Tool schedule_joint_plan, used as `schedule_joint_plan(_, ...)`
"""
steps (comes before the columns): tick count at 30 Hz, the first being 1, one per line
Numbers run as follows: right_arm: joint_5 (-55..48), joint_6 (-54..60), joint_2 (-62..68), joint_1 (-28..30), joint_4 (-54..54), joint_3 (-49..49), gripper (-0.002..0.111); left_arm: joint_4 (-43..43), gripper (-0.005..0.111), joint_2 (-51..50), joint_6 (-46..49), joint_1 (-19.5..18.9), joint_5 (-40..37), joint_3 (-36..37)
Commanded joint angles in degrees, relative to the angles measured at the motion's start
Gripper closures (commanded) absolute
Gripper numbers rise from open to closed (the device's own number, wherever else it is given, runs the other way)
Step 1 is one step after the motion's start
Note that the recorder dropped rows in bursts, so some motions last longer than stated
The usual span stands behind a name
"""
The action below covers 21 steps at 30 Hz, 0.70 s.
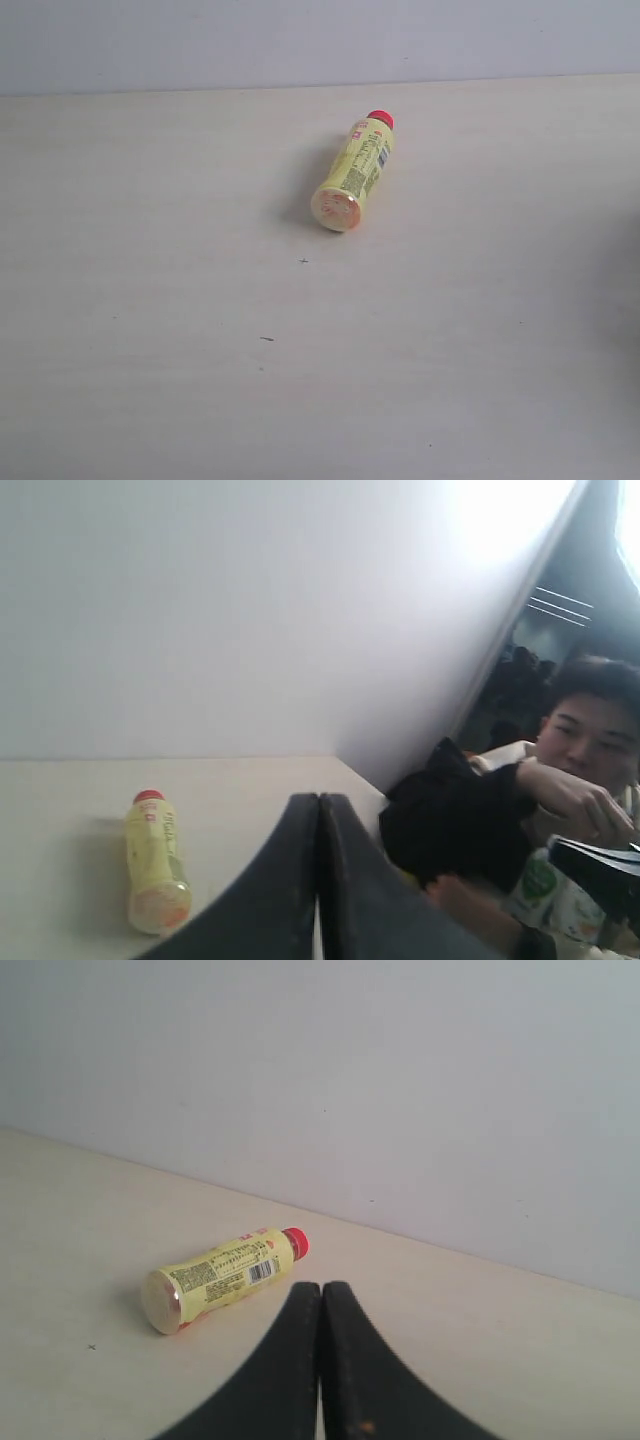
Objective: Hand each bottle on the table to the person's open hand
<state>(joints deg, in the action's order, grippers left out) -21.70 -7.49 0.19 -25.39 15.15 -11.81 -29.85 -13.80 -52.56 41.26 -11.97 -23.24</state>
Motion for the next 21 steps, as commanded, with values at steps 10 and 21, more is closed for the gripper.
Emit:
schedule_joint_plan(10,0.19,-0.06,-0.19,0.12,-0.02,0.13,0.108,0.42,0.107,5.36,-0.33,-5.34,-0.42,4.76)
schedule_joint_plan(21,0.19,-0.06,-0.19,0.12,-0.02,0.13,0.108,0.42,0.107,5.36,-0.33,-5.34,-0.42,4.76)
